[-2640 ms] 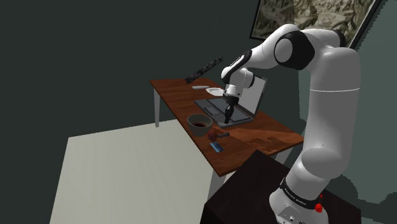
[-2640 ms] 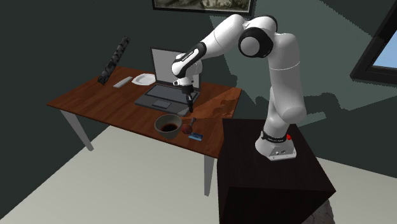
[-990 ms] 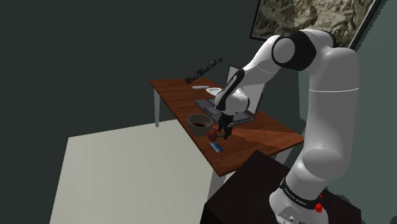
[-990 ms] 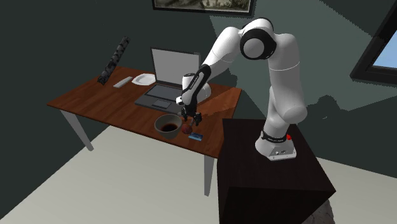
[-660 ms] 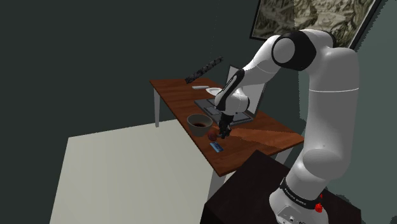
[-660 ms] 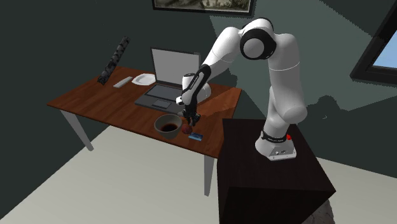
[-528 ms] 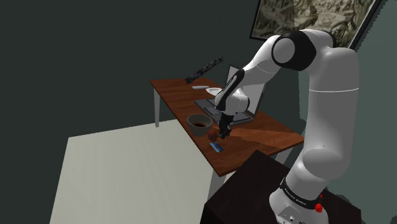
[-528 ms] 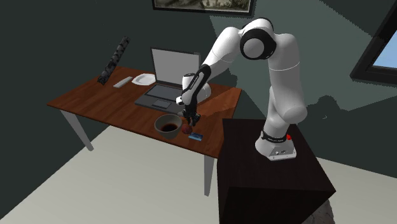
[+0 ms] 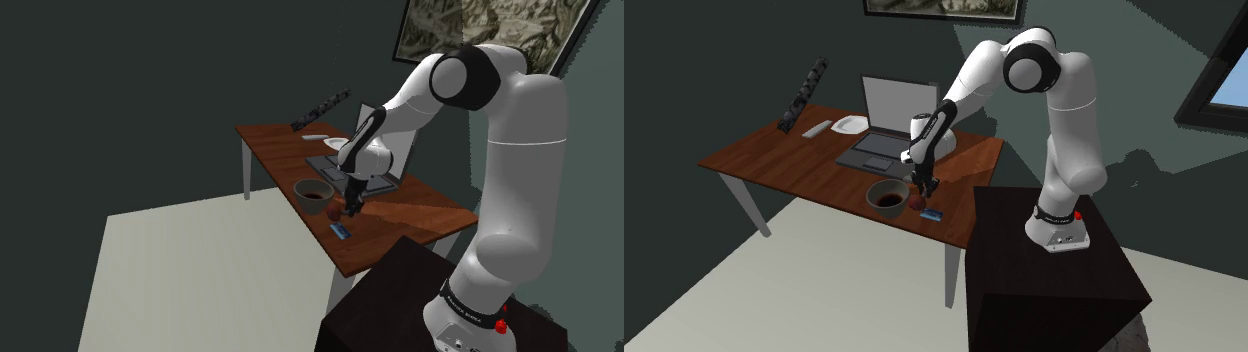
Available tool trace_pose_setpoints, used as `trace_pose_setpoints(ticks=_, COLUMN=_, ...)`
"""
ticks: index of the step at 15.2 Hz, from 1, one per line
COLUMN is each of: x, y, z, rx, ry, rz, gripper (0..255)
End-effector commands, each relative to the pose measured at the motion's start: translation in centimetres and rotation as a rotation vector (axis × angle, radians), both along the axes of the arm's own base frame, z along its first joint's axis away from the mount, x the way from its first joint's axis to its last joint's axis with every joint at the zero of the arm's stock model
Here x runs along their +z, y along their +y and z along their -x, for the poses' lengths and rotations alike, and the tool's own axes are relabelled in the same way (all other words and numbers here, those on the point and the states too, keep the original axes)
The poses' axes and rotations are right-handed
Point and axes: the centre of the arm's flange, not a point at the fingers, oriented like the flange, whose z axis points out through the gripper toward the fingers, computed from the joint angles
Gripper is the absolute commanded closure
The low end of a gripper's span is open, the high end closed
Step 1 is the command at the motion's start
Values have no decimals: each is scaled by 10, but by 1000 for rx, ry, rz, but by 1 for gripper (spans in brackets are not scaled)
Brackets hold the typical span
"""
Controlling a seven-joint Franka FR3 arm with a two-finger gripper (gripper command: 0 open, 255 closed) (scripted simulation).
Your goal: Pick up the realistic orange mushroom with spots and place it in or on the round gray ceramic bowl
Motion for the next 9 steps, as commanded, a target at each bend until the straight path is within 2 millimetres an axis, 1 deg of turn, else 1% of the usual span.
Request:
trace_pose_setpoints(ticks=1, x=10, y=0, z=-1, rx=0, ry=-1, rz=0, gripper=255)
trace_pose_setpoints(ticks=9, x=52, y=0, z=-1, rx=0, ry=-1, rz=0, gripper=255)
